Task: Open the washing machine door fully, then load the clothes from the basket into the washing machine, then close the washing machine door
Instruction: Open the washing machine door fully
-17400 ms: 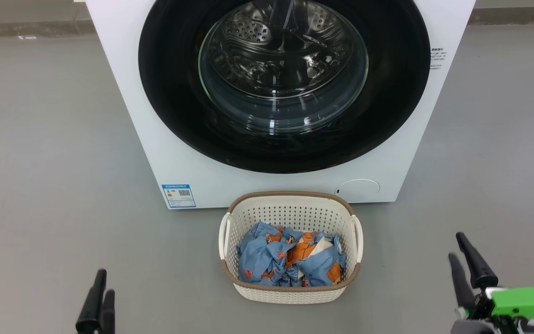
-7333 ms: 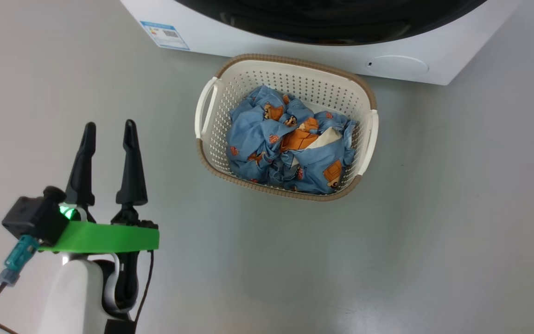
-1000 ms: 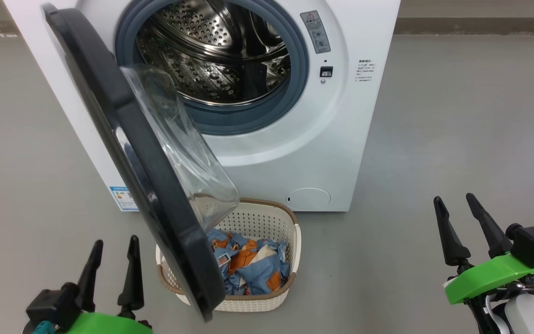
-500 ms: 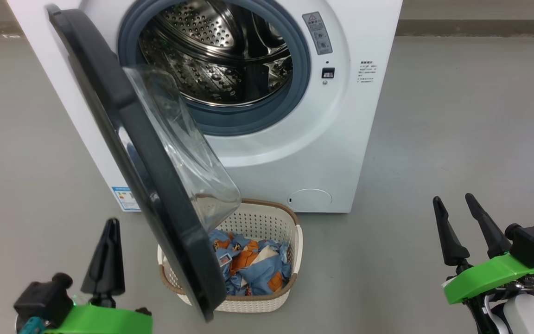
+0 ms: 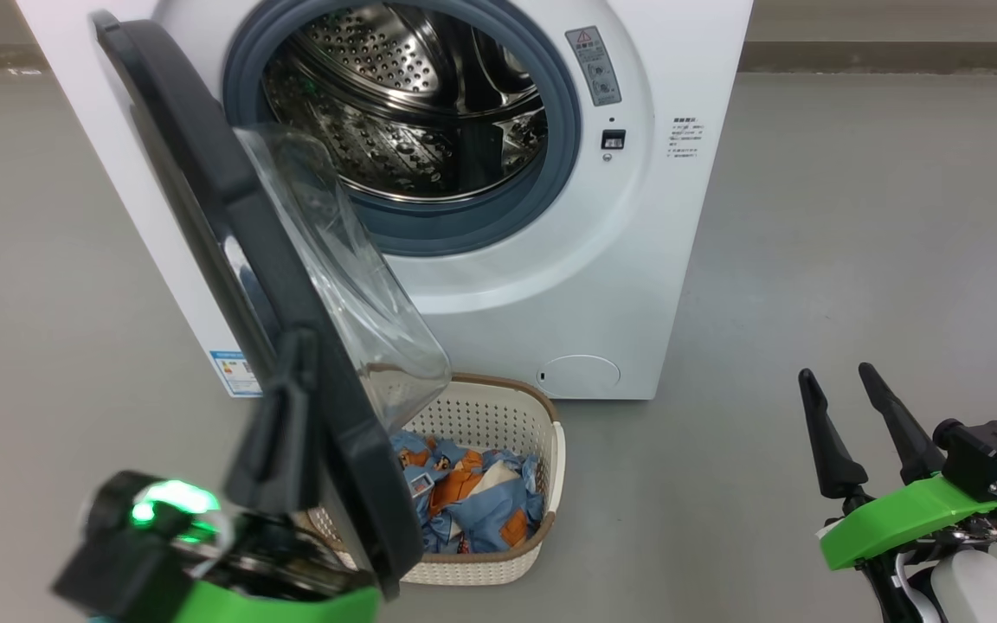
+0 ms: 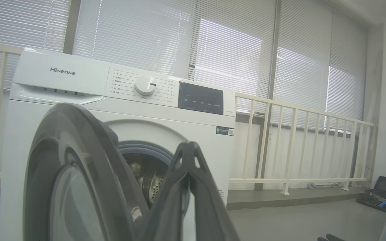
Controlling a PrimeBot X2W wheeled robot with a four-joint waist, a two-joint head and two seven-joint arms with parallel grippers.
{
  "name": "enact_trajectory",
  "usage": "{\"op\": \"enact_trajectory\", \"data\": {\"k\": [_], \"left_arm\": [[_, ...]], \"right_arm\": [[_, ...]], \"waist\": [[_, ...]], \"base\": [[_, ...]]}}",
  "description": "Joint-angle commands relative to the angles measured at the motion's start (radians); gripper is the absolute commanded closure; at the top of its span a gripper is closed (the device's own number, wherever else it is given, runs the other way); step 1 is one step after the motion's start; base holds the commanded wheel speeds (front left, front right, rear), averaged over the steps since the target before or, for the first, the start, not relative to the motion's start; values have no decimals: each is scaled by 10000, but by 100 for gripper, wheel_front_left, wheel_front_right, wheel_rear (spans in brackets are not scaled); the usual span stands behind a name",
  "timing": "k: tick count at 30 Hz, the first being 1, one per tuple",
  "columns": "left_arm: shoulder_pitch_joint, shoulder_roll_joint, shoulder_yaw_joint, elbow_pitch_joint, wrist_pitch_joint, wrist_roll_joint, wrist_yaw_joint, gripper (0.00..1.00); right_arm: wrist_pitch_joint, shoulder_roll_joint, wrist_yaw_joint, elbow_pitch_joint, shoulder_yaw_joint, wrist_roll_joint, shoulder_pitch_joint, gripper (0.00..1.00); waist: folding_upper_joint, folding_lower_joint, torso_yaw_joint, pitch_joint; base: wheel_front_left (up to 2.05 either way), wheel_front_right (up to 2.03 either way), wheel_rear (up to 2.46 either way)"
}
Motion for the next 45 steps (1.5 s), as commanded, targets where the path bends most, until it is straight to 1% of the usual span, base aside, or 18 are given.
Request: {"op": "enact_trajectory", "data": {"k": [1,5,9,17,22,27,34,40,41,45], "left_arm": [[-299,-14,96,-363,148,68,-74,100],[-150,-139,-697,-285,637,-52,-160,100],[-65,-220,-1070,544,1008,-273,-142,100],[-16,-303,-1154,2457,1117,-742,-78,100],[-92,-319,-1091,3120,1076,-874,-7,100],[-119,-337,-936,3556,1014,-1014,192,100],[-158,-238,-664,3687,879,-1129,366,100],[6,-90,-537,3658,910,-1208,481,100],[6,-90,-537,3658,910,-1208,481,100],[135,-5,-568,3521,967,-1199,525,100]], "right_arm": [[-122,-47,58,-246,257,20,-87,0],[-122,20,58,-253,303,36,-98,0],[-122,68,58,-226,383,60,-147,0],[-122,92,58,-194,407,120,-159,0],[-122,94,58,-175,422,129,-143,0],[-122,110,58,-140,423,128,-127,0],[-122,110,58,-85,413,150,-64,0],[-122,152,58,-18,422,216,-27,0],[-122,152,58,-18,422,216,-27,0],[-122,202,58,2,354,245,0,0]], "waist": [[0,0,-19,14],[0,0,-85,66],[0,0,-206,109],[0,0,-494,172],[0,0,-553,176],[0,0,-516,165],[0,0,-157,148],[0,0,440,118],[0,0,440,118],[0,0,916,97]], "base": [[0,0,0],[0,0,0],[0,0,0],[0,0,0],[0,0,0],[0,0,0],[0,0,0],[0,0,0],[0,0,0],[0,0,0]]}}
